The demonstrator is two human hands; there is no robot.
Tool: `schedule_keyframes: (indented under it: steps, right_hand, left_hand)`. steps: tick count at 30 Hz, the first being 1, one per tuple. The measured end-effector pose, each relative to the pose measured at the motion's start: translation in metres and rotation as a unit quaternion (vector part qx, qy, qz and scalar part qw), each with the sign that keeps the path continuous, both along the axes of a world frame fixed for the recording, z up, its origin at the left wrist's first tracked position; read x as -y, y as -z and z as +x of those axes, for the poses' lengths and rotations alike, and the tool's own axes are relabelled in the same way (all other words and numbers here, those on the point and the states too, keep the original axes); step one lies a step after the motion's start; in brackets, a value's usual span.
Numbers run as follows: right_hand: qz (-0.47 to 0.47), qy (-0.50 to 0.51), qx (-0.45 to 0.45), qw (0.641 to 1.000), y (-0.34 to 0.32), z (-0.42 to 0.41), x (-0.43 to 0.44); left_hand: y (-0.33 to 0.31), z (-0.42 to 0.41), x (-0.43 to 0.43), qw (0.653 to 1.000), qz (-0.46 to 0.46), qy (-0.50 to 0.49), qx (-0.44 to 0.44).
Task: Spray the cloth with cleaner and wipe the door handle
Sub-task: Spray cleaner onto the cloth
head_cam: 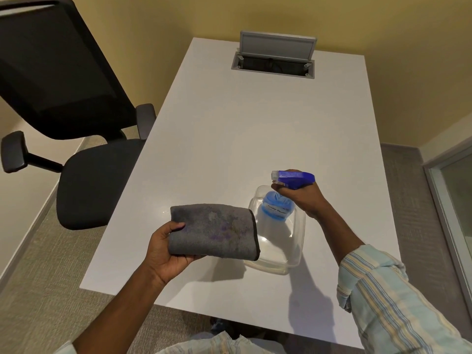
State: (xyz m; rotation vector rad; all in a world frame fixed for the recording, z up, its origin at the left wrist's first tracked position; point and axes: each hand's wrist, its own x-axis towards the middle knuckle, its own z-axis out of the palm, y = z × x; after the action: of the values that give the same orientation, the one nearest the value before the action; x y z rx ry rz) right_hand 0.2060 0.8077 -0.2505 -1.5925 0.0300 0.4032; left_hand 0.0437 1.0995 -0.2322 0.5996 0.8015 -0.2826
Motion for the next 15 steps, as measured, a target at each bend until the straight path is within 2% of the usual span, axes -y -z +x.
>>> schedule_keyframes:
  steps: [15]
  right_hand:
    - [-0.005, -0.012, -0.024, 1.000, 0.0048, 0.0026, -0.0013]
  left_hand:
    - [-0.0034, -0.0033, 0.0042, 1.000, 0.006, 0.001, -0.002]
